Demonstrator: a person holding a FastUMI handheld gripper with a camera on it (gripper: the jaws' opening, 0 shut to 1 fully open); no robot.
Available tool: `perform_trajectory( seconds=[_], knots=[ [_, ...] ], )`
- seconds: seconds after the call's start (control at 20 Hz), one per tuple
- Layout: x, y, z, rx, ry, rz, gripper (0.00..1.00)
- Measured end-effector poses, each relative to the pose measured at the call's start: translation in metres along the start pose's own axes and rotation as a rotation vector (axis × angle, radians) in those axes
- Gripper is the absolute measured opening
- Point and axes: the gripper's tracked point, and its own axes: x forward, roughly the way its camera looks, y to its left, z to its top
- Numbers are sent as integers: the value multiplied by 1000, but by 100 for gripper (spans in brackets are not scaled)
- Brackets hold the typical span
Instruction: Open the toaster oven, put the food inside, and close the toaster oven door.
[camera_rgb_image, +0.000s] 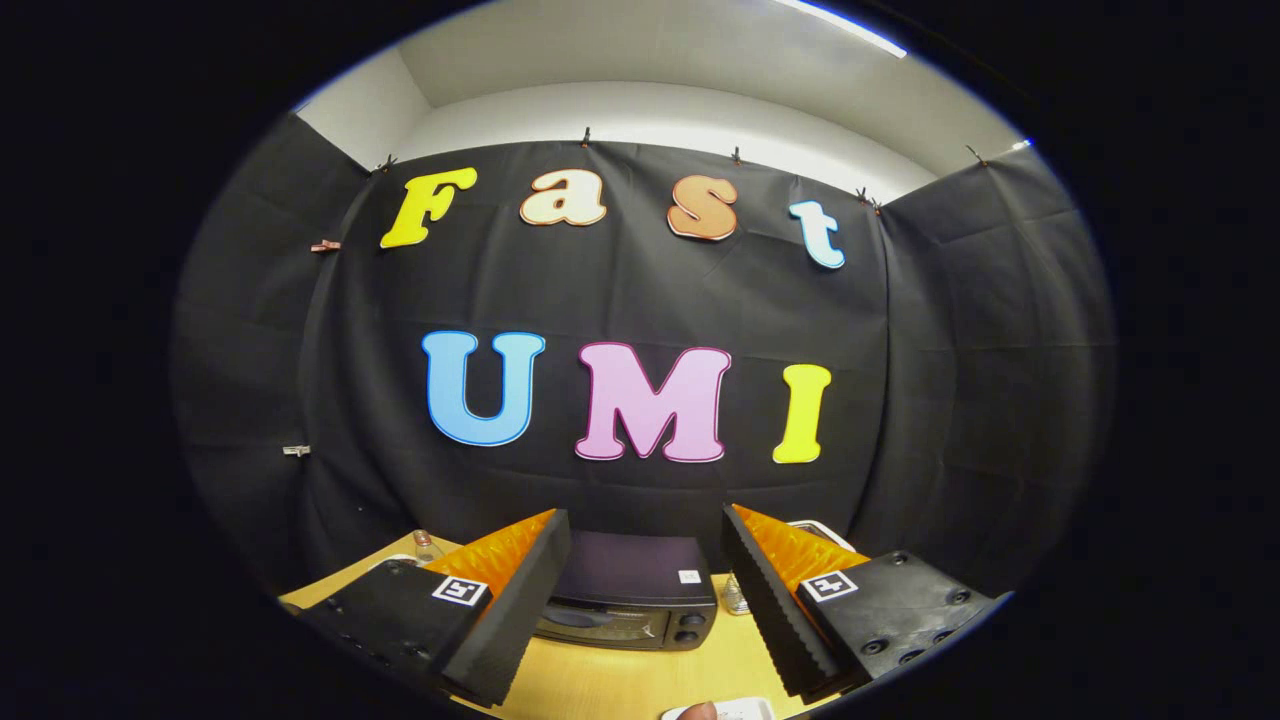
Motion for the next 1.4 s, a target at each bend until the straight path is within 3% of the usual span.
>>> perform_trajectory(
  seconds=[0.25, 0.4, 0.8, 1.05, 1.4],
  knots=[
    [32, 42, -45, 39, 101, 55, 98],
    [64, 65, -94, 15, 183, 76, 98],
    [127, 63, -249, 73, 478, -29, 98],
    [144, 66, -288, 98, 555, -58, 99],
    [143, 65, -299, 65, 568, -68, 100]
  ],
)
